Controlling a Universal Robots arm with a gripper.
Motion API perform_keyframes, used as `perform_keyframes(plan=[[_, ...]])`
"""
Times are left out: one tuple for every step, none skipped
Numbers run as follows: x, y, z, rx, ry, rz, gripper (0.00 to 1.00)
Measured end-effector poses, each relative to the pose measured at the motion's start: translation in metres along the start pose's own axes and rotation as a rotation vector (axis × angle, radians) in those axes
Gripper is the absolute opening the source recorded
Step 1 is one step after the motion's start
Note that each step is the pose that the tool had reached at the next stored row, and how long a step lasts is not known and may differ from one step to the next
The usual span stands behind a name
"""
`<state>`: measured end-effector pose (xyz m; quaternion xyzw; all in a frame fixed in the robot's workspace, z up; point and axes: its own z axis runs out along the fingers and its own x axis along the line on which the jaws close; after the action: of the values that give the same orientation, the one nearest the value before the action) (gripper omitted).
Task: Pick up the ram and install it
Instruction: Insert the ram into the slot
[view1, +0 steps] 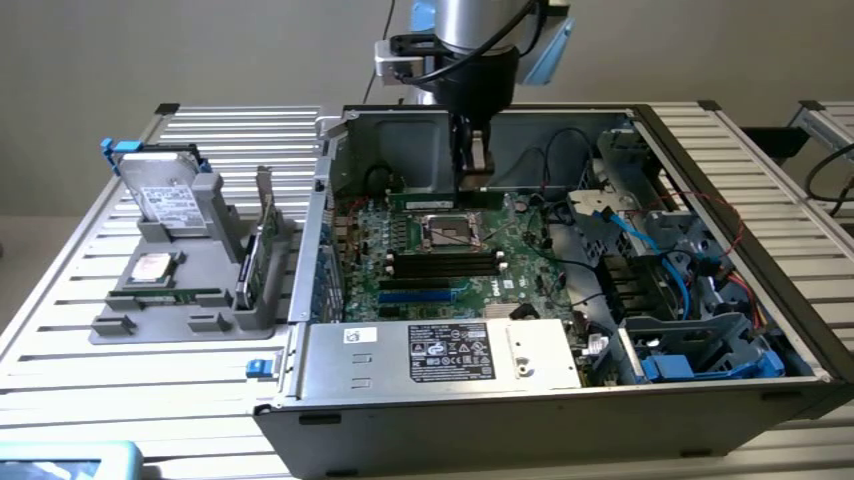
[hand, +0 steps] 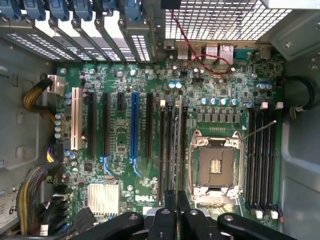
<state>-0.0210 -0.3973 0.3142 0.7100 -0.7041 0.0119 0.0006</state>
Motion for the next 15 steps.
perform_keyframes(plan=[[0.000,-0.0002,0.0011,-0.0001,-0.0001,0.000,0.13],[0.000,-0.0003,0.0024,-0.0002,-0.0001,0.000,0.13],[0.000,-0.0006,0.0035,-0.0004,-0.0001,0.000,0.13],[0.000,-0.0009,0.0047,-0.0007,-0.0001,0.000,0.13],[0.000,-0.0012,0.0060,-0.0010,0.0000,0.000,0.13],[0.000,-0.0016,0.0076,-0.0013,0.0002,0.000,0.13],[0.000,-0.0020,0.0093,-0.0015,0.0001,0.000,0.13],[0.000,-0.0024,0.0104,-0.0018,0.0002,-0.001,0.13],[0.000,-0.0027,0.0117,-0.0020,0.0002,-0.001,0.13],[0.000,-0.0029,0.0129,-0.0022,0.0002,-0.001,0.13],[0.000,-0.0032,0.0142,-0.0024,0.0002,-0.001,0.13],[0.000,-0.0032,0.0157,-0.0025,0.0003,-0.001,0.13],[0.000,-0.0034,0.0173,-0.0027,0.0005,-0.001,0.13],[0.000,-0.0037,0.0189,-0.0027,0.0005,-0.001,0.13],[0.000,-0.0038,0.0206,-0.0027,0.0005,-0.001,0.13]])
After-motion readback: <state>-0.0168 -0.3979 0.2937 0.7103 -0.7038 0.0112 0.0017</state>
